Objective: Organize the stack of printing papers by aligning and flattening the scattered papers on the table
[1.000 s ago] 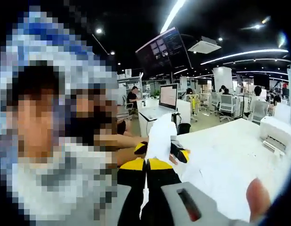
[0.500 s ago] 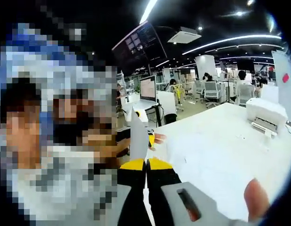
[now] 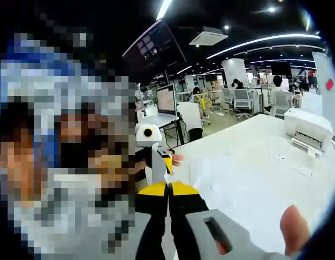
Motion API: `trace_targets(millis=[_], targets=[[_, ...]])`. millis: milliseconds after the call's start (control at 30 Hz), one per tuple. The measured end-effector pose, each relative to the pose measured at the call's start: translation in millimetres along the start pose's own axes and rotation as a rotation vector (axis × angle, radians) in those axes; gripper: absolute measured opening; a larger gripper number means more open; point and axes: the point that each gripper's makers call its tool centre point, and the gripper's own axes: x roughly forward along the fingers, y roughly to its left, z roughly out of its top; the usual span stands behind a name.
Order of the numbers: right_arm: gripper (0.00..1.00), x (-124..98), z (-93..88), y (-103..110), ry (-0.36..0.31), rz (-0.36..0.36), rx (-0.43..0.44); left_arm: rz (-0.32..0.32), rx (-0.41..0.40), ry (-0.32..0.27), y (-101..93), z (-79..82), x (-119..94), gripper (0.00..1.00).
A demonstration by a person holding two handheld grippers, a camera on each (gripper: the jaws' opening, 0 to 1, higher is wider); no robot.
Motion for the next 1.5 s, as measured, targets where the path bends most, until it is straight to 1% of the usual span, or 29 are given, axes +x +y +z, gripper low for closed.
trace_targets(millis=[67, 200, 400, 500, 600, 933, 1233, 1367, 1500], targets=[[0.00, 1.9, 3.7, 1.9, -0.007, 0.015, -0.003, 0.001, -0.004, -0.007, 1.4, 0.9, -2.6, 0.67], [0.00, 7.4, 9.2, 3.3, -0.024, 0.021, -0.010, 0.016, -0.007, -0.015, 5.1, -0.2, -6.9, 0.66], [0.00, 16.0, 15.8, 1.5, -0.042, 0.035, -0.005, 0.041, -0.010, -0.040, 11.3, 7.5, -15.8, 0.63], [0.00, 21.5, 17.8, 4.3, -0.059, 0.051, 0.001, 0.058, -0.009, -0.059, 16.7, 14.4, -20.6, 0.61], [0.00, 26.8, 20.6, 3.7, -0.065, 0.059, -0.002, 0.066, -0.018, -0.072, 17.8, 17.5, -21.3, 0.60], [0.00, 36.0, 23.7, 6.2, -0.085, 0.085, 0.005, 0.094, -0.014, -0.066, 21.4, 17.6, -22.1, 0.60], [0.00, 41.1, 23.2, 6.1, -0.094, 0.095, 0.011, 0.106, -0.018, -0.063, 20.6, 12.2, -18.0, 0.58], [0.00, 42.7, 23.8, 6.5, -0.098, 0.098, 0.011, 0.117, -0.021, -0.064, 22.3, 11.7, -18.7, 0.54], [0.00, 45.0, 21.7, 9.3, -0.100, 0.101, 0.008, 0.125, -0.026, -0.075, 25.6, 14.7, -21.7, 0.49]])
